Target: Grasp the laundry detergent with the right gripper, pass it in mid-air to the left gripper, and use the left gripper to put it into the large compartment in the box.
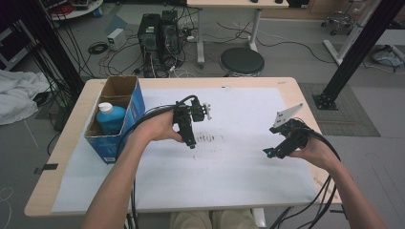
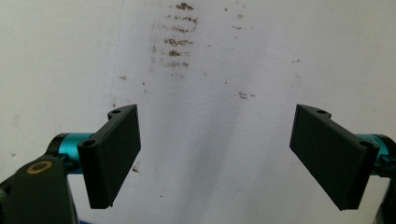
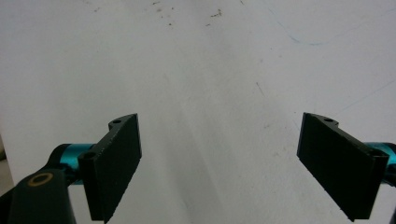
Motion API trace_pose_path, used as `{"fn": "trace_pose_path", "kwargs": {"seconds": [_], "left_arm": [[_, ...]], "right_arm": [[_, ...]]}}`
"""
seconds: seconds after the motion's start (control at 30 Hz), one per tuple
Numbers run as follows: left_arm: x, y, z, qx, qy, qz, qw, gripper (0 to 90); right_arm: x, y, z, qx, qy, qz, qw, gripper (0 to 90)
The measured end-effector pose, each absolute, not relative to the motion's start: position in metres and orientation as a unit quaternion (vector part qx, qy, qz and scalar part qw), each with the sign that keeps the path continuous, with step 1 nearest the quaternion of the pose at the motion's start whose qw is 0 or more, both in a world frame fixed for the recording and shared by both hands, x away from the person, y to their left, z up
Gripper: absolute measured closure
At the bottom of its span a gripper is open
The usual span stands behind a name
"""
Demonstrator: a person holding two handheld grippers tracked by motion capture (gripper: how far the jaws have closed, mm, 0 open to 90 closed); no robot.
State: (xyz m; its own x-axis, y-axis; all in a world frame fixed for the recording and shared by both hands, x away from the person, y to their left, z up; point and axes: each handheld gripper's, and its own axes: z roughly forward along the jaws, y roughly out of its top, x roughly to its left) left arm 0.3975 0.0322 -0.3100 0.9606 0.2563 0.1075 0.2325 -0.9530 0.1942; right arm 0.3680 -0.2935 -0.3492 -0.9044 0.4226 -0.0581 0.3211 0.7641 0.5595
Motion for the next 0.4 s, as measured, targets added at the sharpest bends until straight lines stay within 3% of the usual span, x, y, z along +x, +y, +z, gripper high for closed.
{"fn": "trace_pose_path", "kwargs": {"seconds": [0.4], "left_arm": [[0.3961, 0.0353, -0.3094, 0.985, 0.127, 0.071, 0.097, 16.4]], "right_arm": [[0.3683, -0.2904, -0.3502, 0.197, 0.935, 0.279, 0.09, 13.0]]}}
